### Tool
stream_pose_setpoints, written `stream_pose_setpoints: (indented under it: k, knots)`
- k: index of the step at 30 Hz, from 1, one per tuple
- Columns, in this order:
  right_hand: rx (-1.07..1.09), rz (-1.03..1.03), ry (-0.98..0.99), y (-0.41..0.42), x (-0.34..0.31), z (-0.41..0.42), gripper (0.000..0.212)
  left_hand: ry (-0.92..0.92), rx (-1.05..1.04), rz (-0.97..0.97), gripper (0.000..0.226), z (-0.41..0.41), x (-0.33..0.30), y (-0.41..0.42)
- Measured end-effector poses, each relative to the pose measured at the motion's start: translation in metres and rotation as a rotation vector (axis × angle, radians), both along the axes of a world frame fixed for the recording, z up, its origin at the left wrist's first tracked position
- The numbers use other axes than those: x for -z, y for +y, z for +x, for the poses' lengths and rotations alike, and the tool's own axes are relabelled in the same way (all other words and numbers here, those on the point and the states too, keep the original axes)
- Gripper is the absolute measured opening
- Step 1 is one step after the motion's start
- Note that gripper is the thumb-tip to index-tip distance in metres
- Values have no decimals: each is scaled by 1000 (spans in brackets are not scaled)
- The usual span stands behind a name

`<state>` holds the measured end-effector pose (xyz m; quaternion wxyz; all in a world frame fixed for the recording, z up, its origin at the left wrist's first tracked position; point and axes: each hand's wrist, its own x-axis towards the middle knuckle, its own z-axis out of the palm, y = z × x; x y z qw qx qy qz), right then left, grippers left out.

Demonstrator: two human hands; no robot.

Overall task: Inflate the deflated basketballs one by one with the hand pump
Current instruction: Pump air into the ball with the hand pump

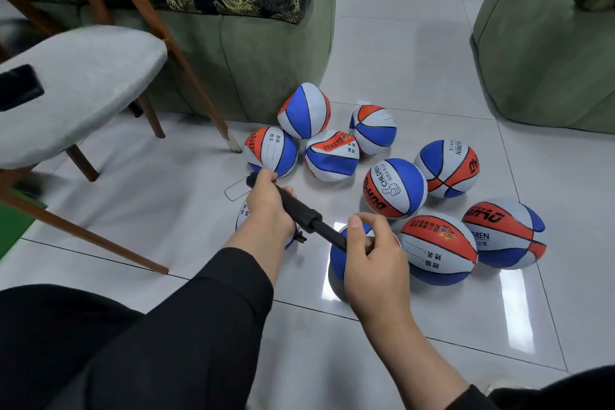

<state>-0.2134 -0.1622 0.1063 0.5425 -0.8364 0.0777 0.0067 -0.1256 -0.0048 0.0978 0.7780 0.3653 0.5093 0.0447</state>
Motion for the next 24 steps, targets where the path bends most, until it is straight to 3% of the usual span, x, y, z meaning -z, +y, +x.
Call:
stream_pose_setpoints:
  k: [6,11,17,24]
  knots:
    - [59,-40,24,2,10,7,27,11,26,-27,19,-17,4,-53]
    - [-32,-33,58,7,2,6,22,15,61,-14,19,-11,-1,-39]
    - [15,18,40,-1,-5,2,26,-1,-47,32,15,5,-12,4]
    - [15,-32,43,2,-4,9,28,18,26,-40,19,-13,-1,-48]
